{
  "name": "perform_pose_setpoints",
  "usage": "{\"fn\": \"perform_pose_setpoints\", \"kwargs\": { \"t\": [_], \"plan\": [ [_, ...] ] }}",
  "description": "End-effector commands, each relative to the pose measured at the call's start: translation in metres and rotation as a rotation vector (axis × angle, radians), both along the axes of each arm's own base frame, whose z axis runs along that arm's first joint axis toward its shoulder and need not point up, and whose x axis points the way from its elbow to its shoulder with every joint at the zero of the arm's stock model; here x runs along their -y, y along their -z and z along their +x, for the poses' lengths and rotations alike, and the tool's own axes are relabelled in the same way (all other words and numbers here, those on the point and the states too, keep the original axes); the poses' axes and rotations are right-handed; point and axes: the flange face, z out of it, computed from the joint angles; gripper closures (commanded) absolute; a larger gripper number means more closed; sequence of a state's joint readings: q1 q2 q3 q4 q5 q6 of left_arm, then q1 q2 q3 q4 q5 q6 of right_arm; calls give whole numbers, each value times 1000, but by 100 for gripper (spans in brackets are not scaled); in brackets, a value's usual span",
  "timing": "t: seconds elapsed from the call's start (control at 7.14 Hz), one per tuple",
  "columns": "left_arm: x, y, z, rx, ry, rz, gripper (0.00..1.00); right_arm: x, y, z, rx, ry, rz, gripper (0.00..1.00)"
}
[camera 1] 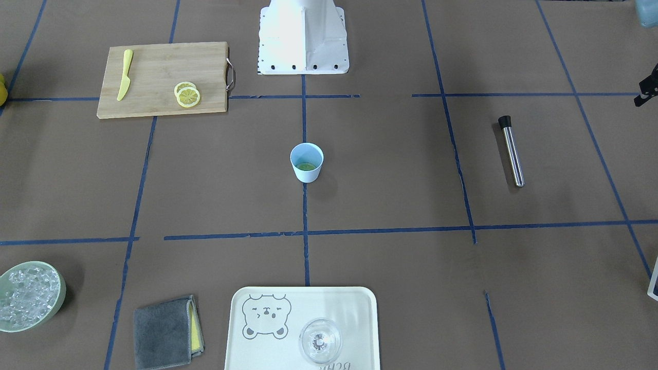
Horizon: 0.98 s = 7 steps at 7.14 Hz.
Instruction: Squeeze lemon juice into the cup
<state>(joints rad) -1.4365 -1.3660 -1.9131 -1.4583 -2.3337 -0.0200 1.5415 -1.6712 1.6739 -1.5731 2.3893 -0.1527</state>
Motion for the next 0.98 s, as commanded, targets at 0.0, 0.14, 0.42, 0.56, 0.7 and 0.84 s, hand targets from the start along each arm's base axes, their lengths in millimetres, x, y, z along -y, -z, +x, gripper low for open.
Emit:
{"fn": "perform_pose_setpoints", "kwargs": {
  "t": [0.0, 0.14, 0.42, 0.56, 0.7, 0.84],
  "plan": [
    [13, 0, 0, 6, 1, -17, 0, 11, -2, -3, -2, 6, -1, 0],
    [27, -5, 2, 7, 3, -17, 0, 11, -2, -3, -5, 7, 1, 0],
    [30, -17, -20, 0, 23, -6, 0, 12, 3, -3, -5, 7, 12, 0],
    [30, -35, -44, -7, -13, 40, 0, 12, 3, -3, -5, 6, 11, 0],
    [44, -37, -51, -5, -9, 44, 0, 12, 3, -3, -7, 5, 8, 0],
    [53, -41, -51, -5, -9, 37, 0, 9, 0, -2, -8, 7, 5, 0]
  ]
}}
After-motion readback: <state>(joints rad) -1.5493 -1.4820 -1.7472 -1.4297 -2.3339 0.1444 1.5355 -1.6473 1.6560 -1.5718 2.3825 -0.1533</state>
